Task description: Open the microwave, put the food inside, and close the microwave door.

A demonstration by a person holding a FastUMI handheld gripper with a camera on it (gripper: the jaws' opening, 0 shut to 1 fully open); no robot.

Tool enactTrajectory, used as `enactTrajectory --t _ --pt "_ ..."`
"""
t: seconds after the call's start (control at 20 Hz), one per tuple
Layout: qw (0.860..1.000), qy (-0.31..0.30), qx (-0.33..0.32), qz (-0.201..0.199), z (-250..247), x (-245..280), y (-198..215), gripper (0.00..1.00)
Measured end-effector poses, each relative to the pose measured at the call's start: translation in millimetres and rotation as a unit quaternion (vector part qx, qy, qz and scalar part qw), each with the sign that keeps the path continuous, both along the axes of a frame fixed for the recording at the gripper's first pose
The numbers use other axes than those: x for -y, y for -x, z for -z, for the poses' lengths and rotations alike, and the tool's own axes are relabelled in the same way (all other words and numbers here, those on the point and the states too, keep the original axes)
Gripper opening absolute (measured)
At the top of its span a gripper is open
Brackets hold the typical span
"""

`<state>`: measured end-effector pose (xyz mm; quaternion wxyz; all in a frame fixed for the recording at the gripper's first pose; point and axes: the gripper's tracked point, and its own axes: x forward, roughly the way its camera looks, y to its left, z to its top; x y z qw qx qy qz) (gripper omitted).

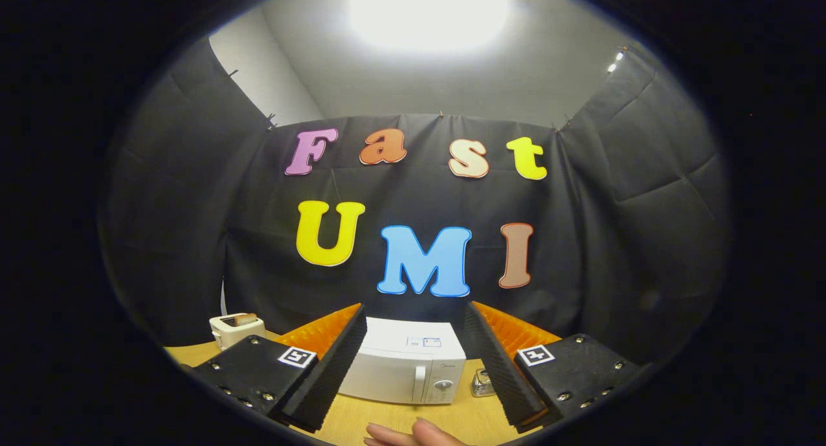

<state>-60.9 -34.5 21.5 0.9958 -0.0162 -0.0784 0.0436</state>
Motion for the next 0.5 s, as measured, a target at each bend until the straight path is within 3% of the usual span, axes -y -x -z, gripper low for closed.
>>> enactTrajectory --t 0.2,0.5 --pt "1.000 0.004 -0.013 -0.019 9.3 -3.7 0.9 0.98" --pt "0.999 0.021 -0.033 -0.008 26.2 8.9 -14.7 0.98"
